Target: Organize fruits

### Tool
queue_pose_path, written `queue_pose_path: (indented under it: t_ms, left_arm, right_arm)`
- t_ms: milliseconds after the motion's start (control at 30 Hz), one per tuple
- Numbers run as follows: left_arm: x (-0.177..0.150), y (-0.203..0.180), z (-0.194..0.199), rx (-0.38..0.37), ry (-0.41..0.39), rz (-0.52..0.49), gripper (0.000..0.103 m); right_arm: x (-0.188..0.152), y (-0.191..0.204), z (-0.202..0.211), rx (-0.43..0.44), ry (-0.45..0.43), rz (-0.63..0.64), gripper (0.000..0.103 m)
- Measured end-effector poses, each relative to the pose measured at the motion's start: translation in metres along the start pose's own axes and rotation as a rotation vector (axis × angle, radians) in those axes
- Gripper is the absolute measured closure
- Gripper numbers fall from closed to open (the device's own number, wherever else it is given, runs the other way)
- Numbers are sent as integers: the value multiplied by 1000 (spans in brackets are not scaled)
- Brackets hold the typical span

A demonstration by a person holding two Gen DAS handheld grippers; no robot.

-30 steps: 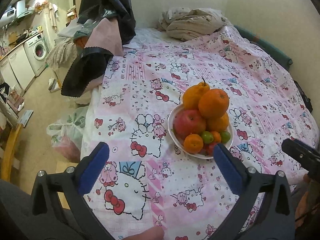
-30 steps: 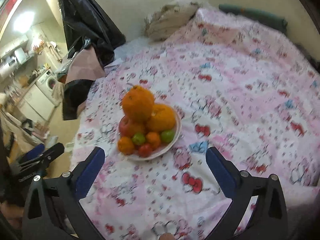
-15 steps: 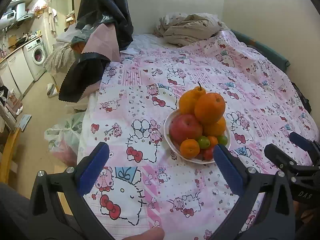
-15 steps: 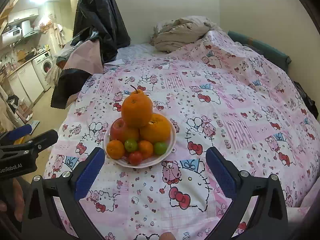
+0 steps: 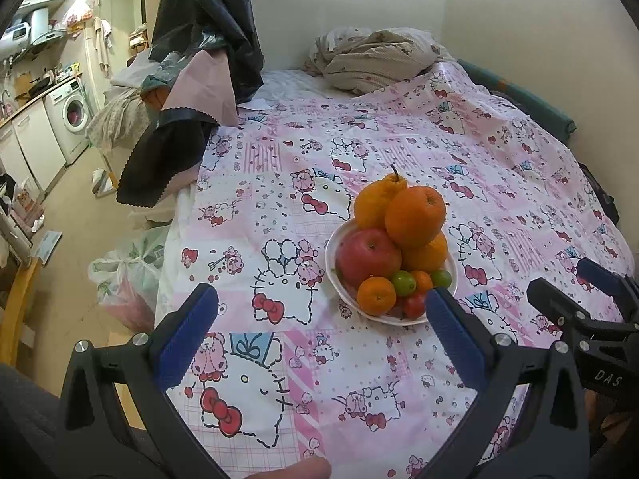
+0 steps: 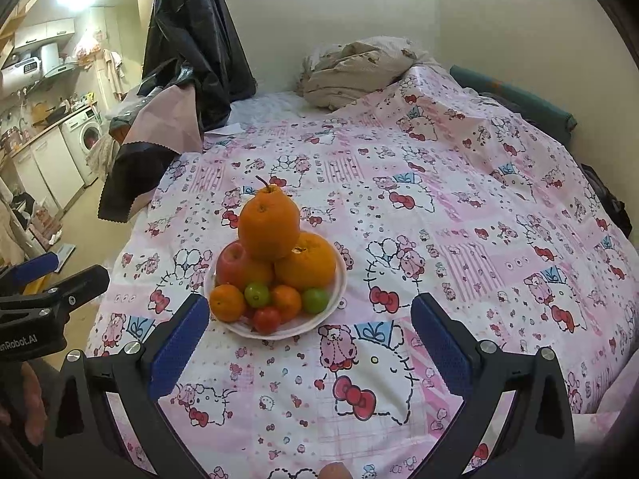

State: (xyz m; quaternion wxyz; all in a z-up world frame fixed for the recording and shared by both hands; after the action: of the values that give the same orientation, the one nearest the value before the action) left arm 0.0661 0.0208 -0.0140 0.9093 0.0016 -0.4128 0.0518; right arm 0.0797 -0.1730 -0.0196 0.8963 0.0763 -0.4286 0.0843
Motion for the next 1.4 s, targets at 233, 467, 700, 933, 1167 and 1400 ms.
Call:
queue_pose_path:
  t_ms: [233,467,700,933,1167,1400]
  left_arm:
    - [0,-1,1,-5,3,-1,0]
    - [1,-2,1,-9,3,-1,0]
    - [3,0,3,-26,6,9,0]
    - [2,0,3,-26,6,7,0]
    - [4,-1,3,-29,1,-1,0]
    - [4,-1,2,-30,5,0,0]
  right_arm:
    - [1,-2,2,-4,-3,-6,0]
    - [1,-3,2,-2,-2,-10,0]
    - [2,-5,1,-9,-3,-19,0]
    - [3,-5,1,-11,-9,-21,0]
    - [4,-5,2,-10,-9,-24,0]
    - [4,-5,1,-12,-8,-26,0]
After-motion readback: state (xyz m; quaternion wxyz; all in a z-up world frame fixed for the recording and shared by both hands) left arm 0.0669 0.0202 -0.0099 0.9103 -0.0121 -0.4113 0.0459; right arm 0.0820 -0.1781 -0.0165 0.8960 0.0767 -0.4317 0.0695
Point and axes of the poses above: each gripper's, at about its wrist camera, not at the fingertips, and z roughly against the way its jaws point, y to its left, x to its top, the point moved 5 cm from there along -z, roughly the way its jaws point, and after that the axes turned 3 degrees about -y, right-handed, at the moved point
